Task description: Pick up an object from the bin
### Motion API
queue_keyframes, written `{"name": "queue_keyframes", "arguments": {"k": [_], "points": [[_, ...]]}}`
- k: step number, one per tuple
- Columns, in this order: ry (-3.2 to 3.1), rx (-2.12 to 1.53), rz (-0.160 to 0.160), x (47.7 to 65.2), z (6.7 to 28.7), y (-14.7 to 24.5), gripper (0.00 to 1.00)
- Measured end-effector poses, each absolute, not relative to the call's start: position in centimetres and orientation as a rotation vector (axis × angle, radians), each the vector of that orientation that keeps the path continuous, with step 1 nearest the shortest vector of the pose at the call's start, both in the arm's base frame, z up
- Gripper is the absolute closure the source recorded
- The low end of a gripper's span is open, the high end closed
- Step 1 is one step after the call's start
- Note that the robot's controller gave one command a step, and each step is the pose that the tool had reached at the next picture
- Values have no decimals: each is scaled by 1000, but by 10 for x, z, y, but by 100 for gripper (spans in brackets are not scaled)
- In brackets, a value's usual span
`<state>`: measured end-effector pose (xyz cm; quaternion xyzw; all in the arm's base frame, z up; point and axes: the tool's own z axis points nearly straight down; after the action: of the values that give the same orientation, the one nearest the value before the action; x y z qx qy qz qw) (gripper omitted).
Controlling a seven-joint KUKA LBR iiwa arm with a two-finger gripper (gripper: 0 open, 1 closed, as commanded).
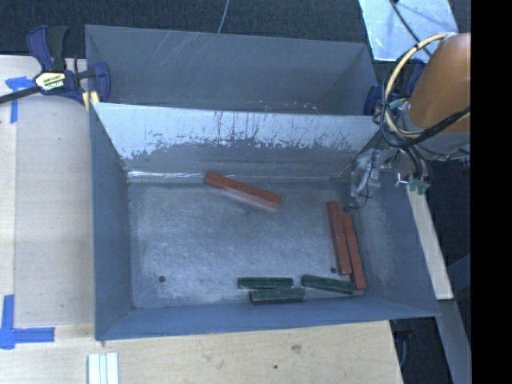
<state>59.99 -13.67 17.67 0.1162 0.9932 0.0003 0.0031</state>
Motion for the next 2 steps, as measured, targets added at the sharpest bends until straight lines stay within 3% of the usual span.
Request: {"name": "queue_keyframes", "arguments": {"k": [1,2], "points": [[3073,636,-3,575,177,-149,100],[3099,464,-4,560,185,-146,100]]}}
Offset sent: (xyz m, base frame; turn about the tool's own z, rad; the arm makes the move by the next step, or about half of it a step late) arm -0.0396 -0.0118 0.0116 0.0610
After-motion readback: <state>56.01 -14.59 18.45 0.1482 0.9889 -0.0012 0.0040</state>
